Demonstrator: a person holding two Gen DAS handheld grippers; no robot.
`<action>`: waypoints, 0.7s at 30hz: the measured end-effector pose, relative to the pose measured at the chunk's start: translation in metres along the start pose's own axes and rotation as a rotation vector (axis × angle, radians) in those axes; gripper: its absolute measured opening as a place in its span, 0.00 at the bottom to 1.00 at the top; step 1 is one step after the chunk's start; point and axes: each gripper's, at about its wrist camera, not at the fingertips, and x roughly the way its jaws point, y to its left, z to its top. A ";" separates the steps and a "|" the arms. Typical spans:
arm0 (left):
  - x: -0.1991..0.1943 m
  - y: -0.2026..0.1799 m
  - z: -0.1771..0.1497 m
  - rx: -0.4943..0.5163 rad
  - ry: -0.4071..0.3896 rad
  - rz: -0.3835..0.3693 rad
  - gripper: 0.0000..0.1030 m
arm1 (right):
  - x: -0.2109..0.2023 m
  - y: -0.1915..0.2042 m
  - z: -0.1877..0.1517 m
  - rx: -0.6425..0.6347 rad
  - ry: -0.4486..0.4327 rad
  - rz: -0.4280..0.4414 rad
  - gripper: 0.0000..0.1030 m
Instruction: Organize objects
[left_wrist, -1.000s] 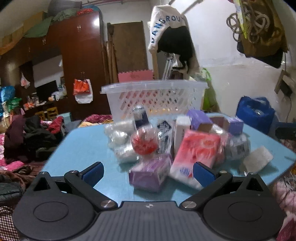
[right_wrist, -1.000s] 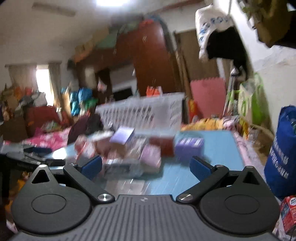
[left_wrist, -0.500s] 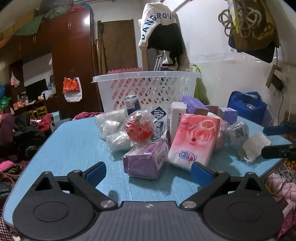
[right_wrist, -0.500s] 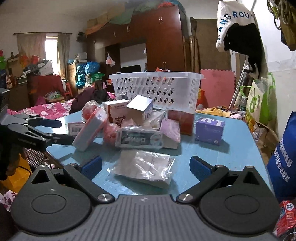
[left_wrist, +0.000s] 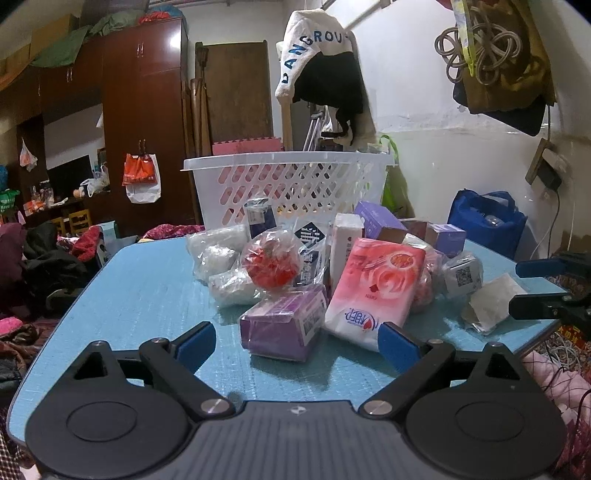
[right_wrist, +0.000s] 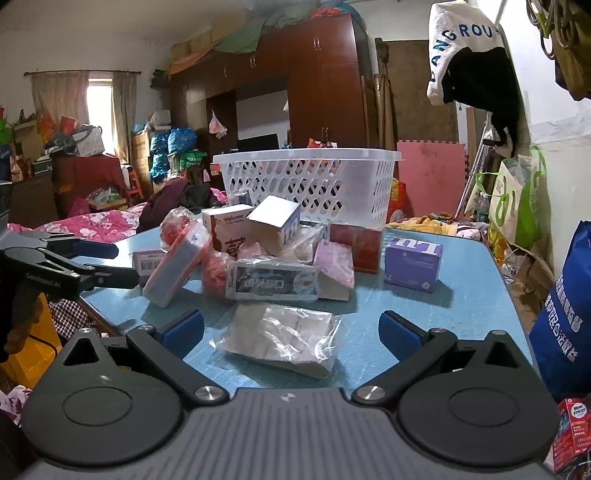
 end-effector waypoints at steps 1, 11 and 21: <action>-0.001 0.000 0.000 0.001 0.000 0.005 0.94 | 0.000 0.000 0.000 0.001 0.000 0.002 1.00; 0.008 0.010 -0.002 -0.023 0.022 0.032 0.94 | 0.004 0.007 -0.002 -0.027 0.017 0.021 1.00; 0.029 0.013 0.002 -0.062 0.043 0.037 0.72 | 0.015 0.015 -0.007 -0.065 0.051 0.012 0.91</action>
